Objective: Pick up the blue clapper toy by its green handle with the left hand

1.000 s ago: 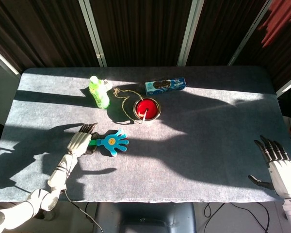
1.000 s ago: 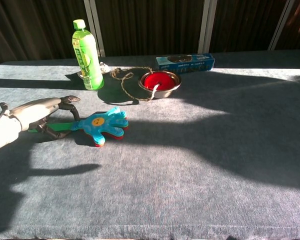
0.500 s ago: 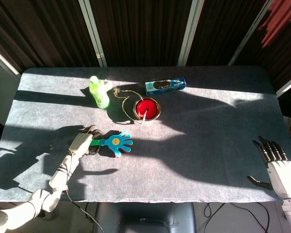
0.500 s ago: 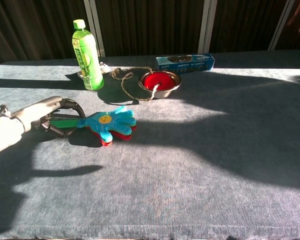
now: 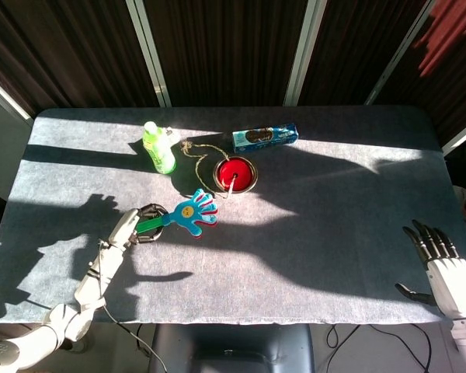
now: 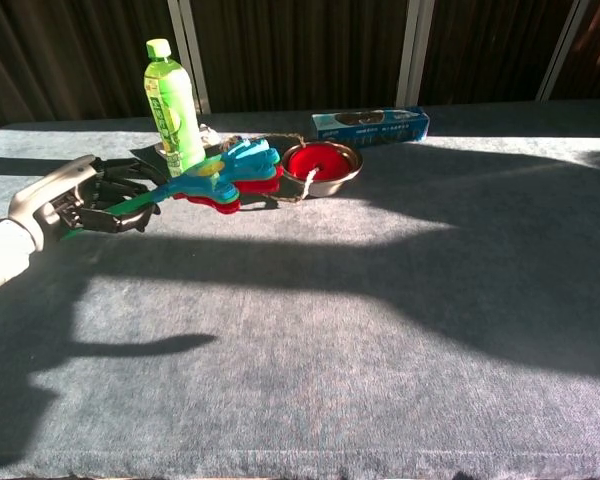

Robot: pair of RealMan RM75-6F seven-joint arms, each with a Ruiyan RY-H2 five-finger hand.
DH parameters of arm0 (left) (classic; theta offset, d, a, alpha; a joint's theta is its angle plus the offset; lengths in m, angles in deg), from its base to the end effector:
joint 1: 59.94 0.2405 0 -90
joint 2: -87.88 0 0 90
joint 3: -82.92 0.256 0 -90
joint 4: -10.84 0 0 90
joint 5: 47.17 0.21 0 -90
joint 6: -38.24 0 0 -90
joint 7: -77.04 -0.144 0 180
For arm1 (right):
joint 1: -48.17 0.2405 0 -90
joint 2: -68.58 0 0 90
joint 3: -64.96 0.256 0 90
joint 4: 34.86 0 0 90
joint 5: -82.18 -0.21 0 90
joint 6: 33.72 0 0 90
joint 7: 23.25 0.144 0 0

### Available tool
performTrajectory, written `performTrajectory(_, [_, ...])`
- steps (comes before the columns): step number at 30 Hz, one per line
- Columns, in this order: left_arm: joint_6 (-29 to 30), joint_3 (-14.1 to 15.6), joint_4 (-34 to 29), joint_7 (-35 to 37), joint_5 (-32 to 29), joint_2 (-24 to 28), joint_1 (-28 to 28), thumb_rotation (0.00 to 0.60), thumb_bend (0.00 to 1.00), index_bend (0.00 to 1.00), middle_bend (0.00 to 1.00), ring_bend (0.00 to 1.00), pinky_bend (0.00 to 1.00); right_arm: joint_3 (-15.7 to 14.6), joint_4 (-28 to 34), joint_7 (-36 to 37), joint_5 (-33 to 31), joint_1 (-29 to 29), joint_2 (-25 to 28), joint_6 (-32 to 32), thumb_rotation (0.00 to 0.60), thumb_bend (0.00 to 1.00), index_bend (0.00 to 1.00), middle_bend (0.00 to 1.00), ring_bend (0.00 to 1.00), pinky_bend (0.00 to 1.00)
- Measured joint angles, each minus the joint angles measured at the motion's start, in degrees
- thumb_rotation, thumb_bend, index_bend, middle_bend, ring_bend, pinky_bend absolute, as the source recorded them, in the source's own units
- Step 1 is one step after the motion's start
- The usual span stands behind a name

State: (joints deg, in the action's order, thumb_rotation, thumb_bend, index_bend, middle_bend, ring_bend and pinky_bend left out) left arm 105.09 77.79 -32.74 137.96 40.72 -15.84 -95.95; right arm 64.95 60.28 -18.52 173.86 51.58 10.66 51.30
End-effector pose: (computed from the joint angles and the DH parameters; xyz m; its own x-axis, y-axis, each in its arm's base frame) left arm -0.2365 0.3547 -0.0297 -0.3627 0.3546 0.8618 0.8676 -0.2091 0.4512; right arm -0.3049 -0.1618 0.1762 0.3832 -0.0664 0.9213 -0.9225 -0.0770 0.3782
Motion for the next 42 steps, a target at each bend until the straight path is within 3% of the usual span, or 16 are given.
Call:
performTrajectory(5, [7.55,-2.07,-1.96,15.55,0.23,0.62,1.04,0.600,0.59,0.81,0.75,0.43,0.55,-0.50,0.58,-0.30,0.23,0.11,0.30,-0.74,0.600,0.18,0.00,0.00,0.00,0.00])
performTrajectory(8, [13.44,-4.80,-4.60,23.59,-0.46,1.33,1.95,0.600,0.60,0.81,0.75,0.43,0.55,-0.64,0.73,-0.40,0.23,0.13,0.42,-0.99,0.600,0.18,0.00,0.00,0.00,0.00])
performTrajectory(11, [18.49,-8.66,-7.46,27.66,-1.61,1.45,2.57,0.600,0.61,0.81,0.75,0.43,0.55,-0.65,0.74,-0.50,0.22,0.12,0.45,-0.99,0.600,0.18,0.00,0.00,0.00,0.00])
performTrajectory(14, [20.10,-9.35,-6.29,26.00,-0.88,0.67,2.66,0.600,0.62,0.81,0.75,0.43,0.56,-0.72,0.75,-0.76,0.16,0.24,0.36,-1.41,0.600,0.18,0.00,0.00,0.00,0.00])
performTrajectory(18, [19.97,-5.32,0.40,15.92,2.24,-0.95,2.57,0.600,0.62,0.81,0.76,0.44,0.57,-0.93,0.93,-0.91,0.22,0.34,0.43,-1.77,0.600,0.18,0.00,0.00,0.00,0.00])
performTrajectory(25, [10.48,7.63,10.94,-7.14,9.77,-1.95,1.60,0.600,0.62,0.81,0.76,0.45,0.56,-0.98,0.93,-0.81,0.20,0.38,0.50,-1.91,0.600,0.18,0.00,0.00,0.00,0.00])
performTrajectory(27, [8.17,9.37,10.92,-9.74,10.17,-1.69,1.41,0.600,0.62,0.81,0.76,0.45,0.56,-1.04,0.95,-0.72,0.25,0.42,0.55,-2.00,0.600,0.18,0.00,0.00,0.00,0.00])
performTrajectory(30, [7.60,9.45,9.07,-9.49,9.98,-0.73,1.14,0.600,0.62,0.81,0.77,0.45,0.56,-1.07,0.92,-0.56,0.30,0.44,0.63,-2.02,0.600,0.18,0.00,0.00,0.00,0.00])
performTrajectory(33, [8.54,8.48,5.67,-3.51,9.17,0.81,1.01,0.600,0.62,0.81,0.77,0.45,0.56,-1.09,0.92,-0.55,0.28,0.45,0.61,-2.05,0.600,0.18,0.00,0.00,0.00,0.00])
performTrajectory(42, [13.85,1.60,-10.64,34.34,3.47,8.22,2.06,0.600,0.62,0.81,0.77,0.44,0.54,-1.27,0.98,-0.75,0.48,0.45,0.56,-2.14,0.600,0.18,0.00,0.00,0.00,0.00])
